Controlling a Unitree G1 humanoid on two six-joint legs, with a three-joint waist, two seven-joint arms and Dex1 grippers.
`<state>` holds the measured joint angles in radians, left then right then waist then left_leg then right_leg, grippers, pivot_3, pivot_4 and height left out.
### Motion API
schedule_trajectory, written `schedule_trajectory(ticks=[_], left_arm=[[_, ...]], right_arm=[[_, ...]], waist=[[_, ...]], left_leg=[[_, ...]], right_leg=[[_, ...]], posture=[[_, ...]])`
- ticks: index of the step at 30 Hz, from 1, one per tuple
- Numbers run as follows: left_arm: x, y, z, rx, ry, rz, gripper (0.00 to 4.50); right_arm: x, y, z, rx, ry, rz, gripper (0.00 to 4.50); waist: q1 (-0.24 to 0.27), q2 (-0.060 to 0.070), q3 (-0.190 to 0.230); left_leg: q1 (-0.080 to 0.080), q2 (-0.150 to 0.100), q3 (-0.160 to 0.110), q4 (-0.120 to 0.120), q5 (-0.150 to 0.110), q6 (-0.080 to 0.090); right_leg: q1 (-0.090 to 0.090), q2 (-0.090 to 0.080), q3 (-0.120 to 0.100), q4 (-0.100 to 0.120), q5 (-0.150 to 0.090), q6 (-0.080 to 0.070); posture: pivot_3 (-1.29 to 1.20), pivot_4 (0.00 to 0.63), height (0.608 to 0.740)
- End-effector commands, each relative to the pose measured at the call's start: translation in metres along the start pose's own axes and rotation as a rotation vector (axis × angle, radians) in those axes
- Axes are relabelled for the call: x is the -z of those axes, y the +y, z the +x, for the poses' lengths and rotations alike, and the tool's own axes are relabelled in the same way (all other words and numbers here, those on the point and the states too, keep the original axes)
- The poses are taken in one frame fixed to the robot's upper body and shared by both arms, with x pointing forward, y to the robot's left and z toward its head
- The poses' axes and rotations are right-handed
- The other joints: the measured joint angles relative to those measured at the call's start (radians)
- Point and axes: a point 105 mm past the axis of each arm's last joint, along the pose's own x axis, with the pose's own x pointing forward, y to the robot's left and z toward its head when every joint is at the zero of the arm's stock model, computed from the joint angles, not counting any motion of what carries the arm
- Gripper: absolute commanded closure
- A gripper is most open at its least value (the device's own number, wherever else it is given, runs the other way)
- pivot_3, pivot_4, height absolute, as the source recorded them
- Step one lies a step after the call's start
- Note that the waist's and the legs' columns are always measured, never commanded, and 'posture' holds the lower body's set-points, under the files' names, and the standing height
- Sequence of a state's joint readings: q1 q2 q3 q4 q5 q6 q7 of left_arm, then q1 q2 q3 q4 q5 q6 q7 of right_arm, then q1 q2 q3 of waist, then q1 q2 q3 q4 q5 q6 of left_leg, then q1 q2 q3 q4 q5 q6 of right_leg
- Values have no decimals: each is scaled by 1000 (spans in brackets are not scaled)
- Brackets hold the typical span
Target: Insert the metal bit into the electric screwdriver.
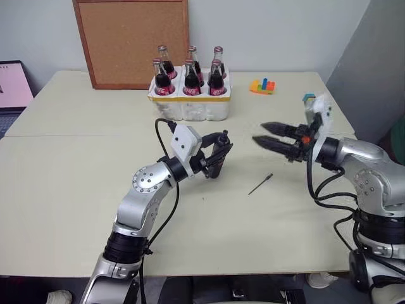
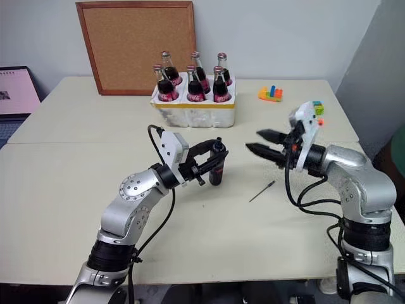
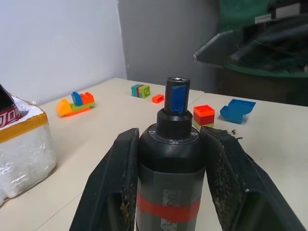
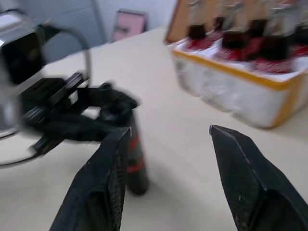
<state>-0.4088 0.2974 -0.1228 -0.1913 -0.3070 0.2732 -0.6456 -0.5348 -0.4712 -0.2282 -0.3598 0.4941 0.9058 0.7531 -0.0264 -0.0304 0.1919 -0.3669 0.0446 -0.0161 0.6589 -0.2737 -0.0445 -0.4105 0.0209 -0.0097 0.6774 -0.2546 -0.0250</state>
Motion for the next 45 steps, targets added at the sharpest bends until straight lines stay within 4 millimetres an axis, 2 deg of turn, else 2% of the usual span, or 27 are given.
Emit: schedule_trajectory(ticks=[1,2,3,5,7,11,15,21,25,27,34,39,45], left_arm=[[-12,7,-2,-26,-39,46,2882],[-12,7,-2,-27,-38,46,2882],[-11,7,-3,-27,-38,46,2882],[-11,8,-3,-28,-36,47,2882],[-11,9,-3,-29,-35,48,2882],[-11,10,-2,-28,-38,48,2882],[-11,10,-2,-27,-40,50,2882],[-12,10,-2,-29,-40,54,2882],[-12,9,-3,-32,-38,54,2882],[-12,9,-3,-31,-38,53,2882],[-13,10,-2,-29,-38,59,2882],[-14,10,-2,-27,-35,61,2882],[-14,10,-3,-34,-35,64,2882]], right_arm=[[-11,-6,-8,151,-111,17,2476],[-10,-8,-9,188,-119,14,2476],[-10,-10,-11,227,-136,11,2293],[-9,-11,-13,267,-159,32,2293],[-9,-8,-14,275,-164,31,2010],[-9,-2,-16,250,-130,-7,1133],[-5,7,-16,143,-20,-136,265],[15,26,-19,-77,182,-347,226],[49,44,-36,-460,483,-634,226],[54,38,-35,-524,548,-710,226],[78,8,-13,-699,756,-948,226],[92,0,6,-817,846,-1051,226],[106,-5,17,-901,919,-1107,226]], waist=[[-2,0,0],[-3,0,0],[-3,0,0],[-3,0,0],[-3,0,0],[-3,0,0],[-4,0,0],[-4,0,1],[-4,0,1],[-8,0,2],[-5,-1,3],[-4,-1,3],[0,-1,3]], left_leg=[[0,1,0,0,0,0],[0,0,1,-1,0,0],[0,1,1,-1,0,0],[0,0,1,-1,0,0],[0,0,1,-1,0,0],[0,0,1,-1,0,0],[0,0,1,-1,0,0],[0,0,1,-4,0,0],[1,-1,1,-10,0,0],[2,1,1,-13,0,0],[1,1,1,-13,0,0],[1,1,2,-13,0,0],[1,1,2,-13,0,-1]], right_leg=[[0,1,0,0,0,0],[-1,1,1,0,0,0],[-1,1,1,0,0,0],[-1,1,1,0,0,0],[-1,1,1,0,0,0],[-1,1,1,0,0,0],[-1,1,1,-1,0,0],[-1,1,0,-4,0,0],[-1,1,0,-8,0,0],[0,2,0,-13,1,2],[0,3,0,-14,0,1],[0,2,1,-14,0,1],[0,1,1,-14,0,1]], posture=[[0,150,740],[0,150,740],[0,150,740],[0,150,740],[0,150,740],[0,150,740],[0,150,740],[0,150,740],[0,150,740],[0,150,740],[0,150,740],[0,150,740],[0,150,740]])
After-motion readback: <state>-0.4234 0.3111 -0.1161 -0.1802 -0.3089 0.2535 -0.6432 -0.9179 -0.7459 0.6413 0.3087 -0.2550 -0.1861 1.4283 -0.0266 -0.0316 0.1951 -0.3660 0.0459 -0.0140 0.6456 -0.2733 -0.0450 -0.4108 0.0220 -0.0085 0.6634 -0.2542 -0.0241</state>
